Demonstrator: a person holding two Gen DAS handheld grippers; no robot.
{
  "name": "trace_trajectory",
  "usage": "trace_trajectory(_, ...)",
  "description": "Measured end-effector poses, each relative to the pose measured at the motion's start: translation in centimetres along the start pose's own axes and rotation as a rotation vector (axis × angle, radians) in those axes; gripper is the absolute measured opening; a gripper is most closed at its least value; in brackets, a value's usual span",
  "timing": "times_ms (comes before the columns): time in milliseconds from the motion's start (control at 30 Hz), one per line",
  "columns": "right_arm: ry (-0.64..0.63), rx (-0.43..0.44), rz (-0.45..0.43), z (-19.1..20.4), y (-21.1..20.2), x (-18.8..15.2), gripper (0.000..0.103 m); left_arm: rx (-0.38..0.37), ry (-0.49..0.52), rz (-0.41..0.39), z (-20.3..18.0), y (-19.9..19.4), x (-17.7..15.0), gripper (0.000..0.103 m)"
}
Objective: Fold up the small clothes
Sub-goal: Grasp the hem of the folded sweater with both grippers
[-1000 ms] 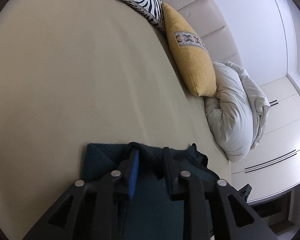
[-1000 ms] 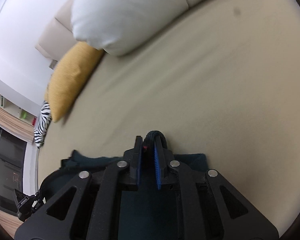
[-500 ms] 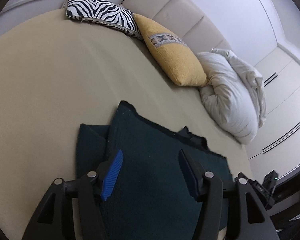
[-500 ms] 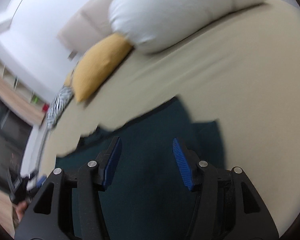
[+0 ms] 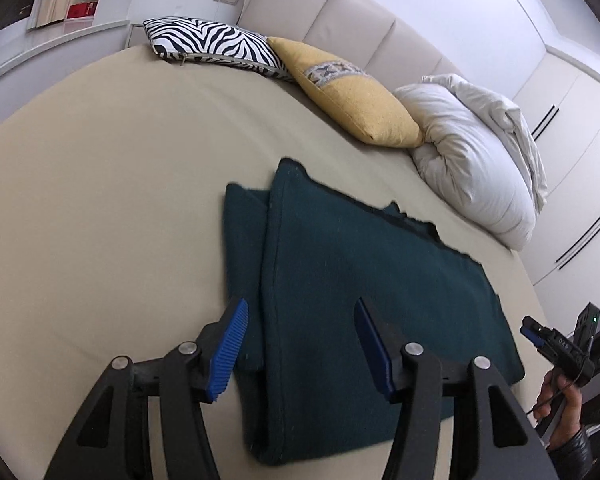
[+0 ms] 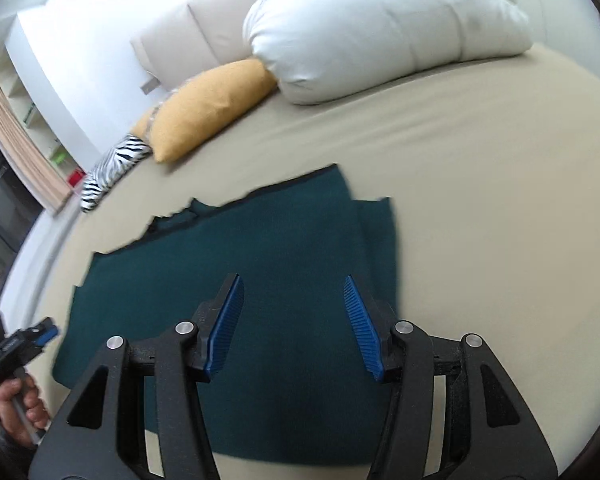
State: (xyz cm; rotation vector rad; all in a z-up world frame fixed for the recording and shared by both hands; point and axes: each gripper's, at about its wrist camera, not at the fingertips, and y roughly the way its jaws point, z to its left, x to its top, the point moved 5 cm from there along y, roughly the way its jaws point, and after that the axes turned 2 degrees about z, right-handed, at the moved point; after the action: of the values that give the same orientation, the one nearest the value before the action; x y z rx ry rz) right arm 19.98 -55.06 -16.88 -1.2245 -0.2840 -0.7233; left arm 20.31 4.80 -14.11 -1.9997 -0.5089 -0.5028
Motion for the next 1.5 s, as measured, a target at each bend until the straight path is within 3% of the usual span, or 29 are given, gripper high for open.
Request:
trace_trajectory(200,-0.001,-0.060,0.020,-2.2,-1.5,-2.8,0.051,0.038,0.042,0.002,-0.5,0.0,-1.0,0.049)
trace_trajectory(267,0.014,-0.071,0.016,-2.8,-1.9,-3.2,0.051,0.046,0.073,0.013,-0.9,0.4,-1.2,0.028)
trace_trajectory(367,0.023,-0.089,0.017,-3.8,-2.3,-3.9,0.051,0.078,0.093,0.027,-0.8,0.8,-1.6,0.013)
trace_trajectory(700,-0.012,-0.112,0.062,-4.5,-2.1,-5.4,0.050,0.131,0.152,0.062,-1.2,1.3,-2.8,0.013)
trace_trajectory(767,-0.034,-0.125,0.051,-4.1,-2.2,-5.5,0.034,0.132,0.158,0.065,-1.2,1.3,-2.9,0.012)
trace_trajectory(967,-0.104,-0.179,0.043,-3.4,-2.8,-5.5,0.006,0.132,0.172,0.062,-1.4,0.9,-3.0,0.008)
trace_trajectory(1233,-0.130,-0.186,0.017,-2.9,-4.7,-5.6,0.005,0.101,0.157,0.031,-1.7,-1.1,-3.8,0.007)
trace_trajectory(1500,-0.050,-0.157,0.051,-5.4,-4.9,-8.1,0.004,0.097,0.128,0.072,0.1,-0.9,-6.0,0.007)
